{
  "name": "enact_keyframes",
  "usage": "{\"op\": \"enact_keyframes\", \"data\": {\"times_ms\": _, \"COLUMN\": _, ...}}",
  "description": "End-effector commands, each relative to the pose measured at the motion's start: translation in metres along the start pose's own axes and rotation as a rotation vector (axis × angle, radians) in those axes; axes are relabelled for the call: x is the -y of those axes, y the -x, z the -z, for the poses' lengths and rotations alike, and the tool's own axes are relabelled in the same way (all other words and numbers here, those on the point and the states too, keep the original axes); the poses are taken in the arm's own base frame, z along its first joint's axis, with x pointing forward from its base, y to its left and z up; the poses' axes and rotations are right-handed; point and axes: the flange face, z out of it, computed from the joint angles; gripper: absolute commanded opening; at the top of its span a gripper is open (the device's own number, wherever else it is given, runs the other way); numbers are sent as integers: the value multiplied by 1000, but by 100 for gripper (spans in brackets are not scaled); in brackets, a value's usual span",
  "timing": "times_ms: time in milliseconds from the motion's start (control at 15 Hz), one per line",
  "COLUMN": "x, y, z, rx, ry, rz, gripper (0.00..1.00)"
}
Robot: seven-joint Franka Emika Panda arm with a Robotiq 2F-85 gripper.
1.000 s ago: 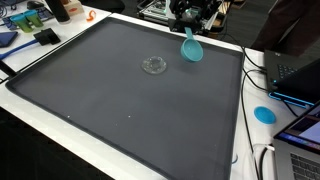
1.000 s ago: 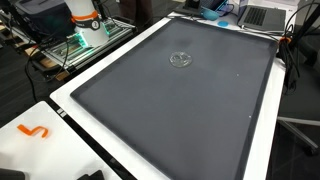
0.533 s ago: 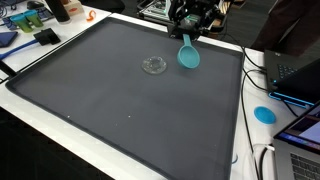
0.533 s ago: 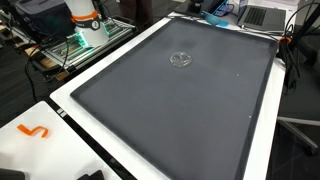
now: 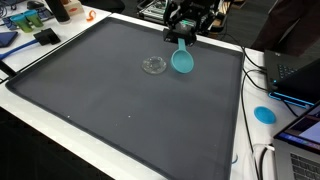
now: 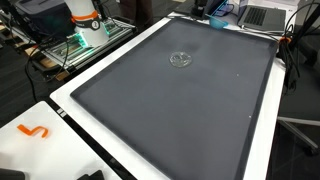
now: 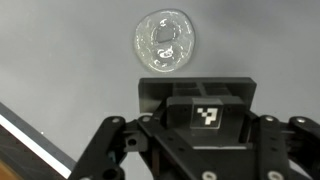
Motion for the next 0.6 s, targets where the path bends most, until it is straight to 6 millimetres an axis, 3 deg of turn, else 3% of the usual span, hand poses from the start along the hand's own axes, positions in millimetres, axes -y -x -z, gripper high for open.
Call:
{"op": "enact_keyframes", "data": {"times_ms": 0, "x": -7, "y": -8, "z": -5, "rx": -9, "ry": 1, "rz": -30, "gripper": 31}}
{"op": "enact_keyframes", "data": {"times_ms": 533, "x": -40, "y": -17, "z": -13, "rx": -47, "ry": -52, "rz": -85, "gripper": 31}}
